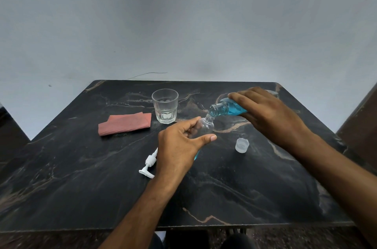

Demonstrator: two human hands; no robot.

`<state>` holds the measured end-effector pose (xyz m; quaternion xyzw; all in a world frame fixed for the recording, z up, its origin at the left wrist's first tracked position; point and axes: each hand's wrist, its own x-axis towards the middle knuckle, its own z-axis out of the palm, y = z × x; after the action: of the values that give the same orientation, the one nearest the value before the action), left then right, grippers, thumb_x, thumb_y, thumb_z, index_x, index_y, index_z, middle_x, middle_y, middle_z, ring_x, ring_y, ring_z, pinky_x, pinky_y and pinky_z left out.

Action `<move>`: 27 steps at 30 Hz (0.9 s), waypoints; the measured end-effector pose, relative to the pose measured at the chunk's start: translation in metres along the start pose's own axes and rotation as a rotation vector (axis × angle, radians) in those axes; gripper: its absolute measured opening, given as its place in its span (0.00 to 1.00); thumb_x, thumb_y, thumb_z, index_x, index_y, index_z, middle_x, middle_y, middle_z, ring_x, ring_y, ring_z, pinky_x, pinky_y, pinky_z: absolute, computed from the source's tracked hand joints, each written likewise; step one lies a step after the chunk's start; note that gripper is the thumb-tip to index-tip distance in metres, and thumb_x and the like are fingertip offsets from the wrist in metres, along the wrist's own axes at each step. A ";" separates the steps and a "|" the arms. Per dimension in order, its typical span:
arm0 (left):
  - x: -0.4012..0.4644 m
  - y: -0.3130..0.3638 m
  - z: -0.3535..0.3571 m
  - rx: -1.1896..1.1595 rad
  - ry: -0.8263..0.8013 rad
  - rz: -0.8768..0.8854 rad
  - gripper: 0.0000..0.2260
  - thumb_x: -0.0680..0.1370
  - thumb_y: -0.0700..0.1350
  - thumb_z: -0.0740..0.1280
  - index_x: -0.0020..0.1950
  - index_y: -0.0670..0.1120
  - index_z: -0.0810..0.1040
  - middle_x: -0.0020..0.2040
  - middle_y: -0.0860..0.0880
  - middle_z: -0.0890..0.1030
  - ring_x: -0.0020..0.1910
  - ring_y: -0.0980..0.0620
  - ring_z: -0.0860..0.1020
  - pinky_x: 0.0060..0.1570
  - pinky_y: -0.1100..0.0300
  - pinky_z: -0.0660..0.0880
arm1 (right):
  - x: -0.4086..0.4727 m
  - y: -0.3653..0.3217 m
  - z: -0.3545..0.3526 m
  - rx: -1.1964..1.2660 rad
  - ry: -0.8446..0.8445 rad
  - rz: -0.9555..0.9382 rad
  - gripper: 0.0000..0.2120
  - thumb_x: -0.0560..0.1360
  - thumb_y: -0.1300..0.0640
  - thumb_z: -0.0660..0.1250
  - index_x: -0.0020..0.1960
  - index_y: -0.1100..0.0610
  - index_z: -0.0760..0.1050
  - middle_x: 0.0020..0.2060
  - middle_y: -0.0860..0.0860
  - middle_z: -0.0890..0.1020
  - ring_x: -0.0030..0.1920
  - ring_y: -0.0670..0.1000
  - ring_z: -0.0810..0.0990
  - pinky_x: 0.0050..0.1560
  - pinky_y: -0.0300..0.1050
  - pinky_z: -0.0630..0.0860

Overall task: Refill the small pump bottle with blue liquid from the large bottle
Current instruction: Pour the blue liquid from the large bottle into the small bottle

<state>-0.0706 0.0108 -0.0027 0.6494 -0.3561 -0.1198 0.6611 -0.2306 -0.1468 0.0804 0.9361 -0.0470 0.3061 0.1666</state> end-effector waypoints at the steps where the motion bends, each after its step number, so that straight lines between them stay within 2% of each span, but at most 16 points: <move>1: 0.000 0.000 0.000 -0.002 0.001 -0.002 0.28 0.61 0.43 0.85 0.59 0.51 0.84 0.41 0.68 0.85 0.50 0.66 0.85 0.49 0.71 0.80 | 0.000 0.000 0.000 0.002 -0.002 -0.001 0.25 0.70 0.65 0.77 0.65 0.66 0.76 0.55 0.62 0.82 0.52 0.62 0.81 0.47 0.55 0.80; 15: 0.000 0.001 0.000 0.015 0.003 0.024 0.29 0.62 0.43 0.85 0.62 0.48 0.84 0.41 0.68 0.83 0.49 0.68 0.84 0.47 0.73 0.79 | 0.003 0.000 -0.002 -0.016 -0.006 -0.001 0.27 0.68 0.65 0.78 0.66 0.66 0.76 0.56 0.62 0.82 0.53 0.62 0.82 0.48 0.54 0.80; 20: 0.000 0.001 0.000 0.012 -0.002 0.015 0.27 0.61 0.44 0.85 0.59 0.52 0.84 0.40 0.72 0.82 0.49 0.68 0.84 0.46 0.73 0.78 | 0.002 0.002 -0.001 -0.007 -0.001 -0.005 0.26 0.70 0.65 0.77 0.66 0.65 0.75 0.56 0.61 0.82 0.53 0.62 0.81 0.48 0.55 0.80; 24: 0.000 0.000 0.001 -0.030 0.000 -0.014 0.26 0.61 0.43 0.85 0.56 0.55 0.83 0.44 0.67 0.86 0.51 0.65 0.85 0.50 0.69 0.81 | 0.003 0.004 0.000 0.016 0.004 -0.008 0.24 0.71 0.65 0.76 0.66 0.65 0.75 0.55 0.61 0.82 0.53 0.62 0.80 0.47 0.58 0.80; 27: 0.000 0.001 0.001 -0.048 -0.003 -0.021 0.26 0.61 0.43 0.85 0.56 0.55 0.83 0.44 0.69 0.85 0.51 0.65 0.85 0.49 0.70 0.80 | 0.003 0.005 0.000 0.022 -0.004 -0.009 0.24 0.72 0.65 0.75 0.66 0.64 0.75 0.56 0.60 0.82 0.53 0.62 0.80 0.47 0.59 0.79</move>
<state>-0.0716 0.0098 -0.0017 0.6369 -0.3473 -0.1362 0.6747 -0.2290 -0.1513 0.0831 0.9387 -0.0395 0.3041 0.1575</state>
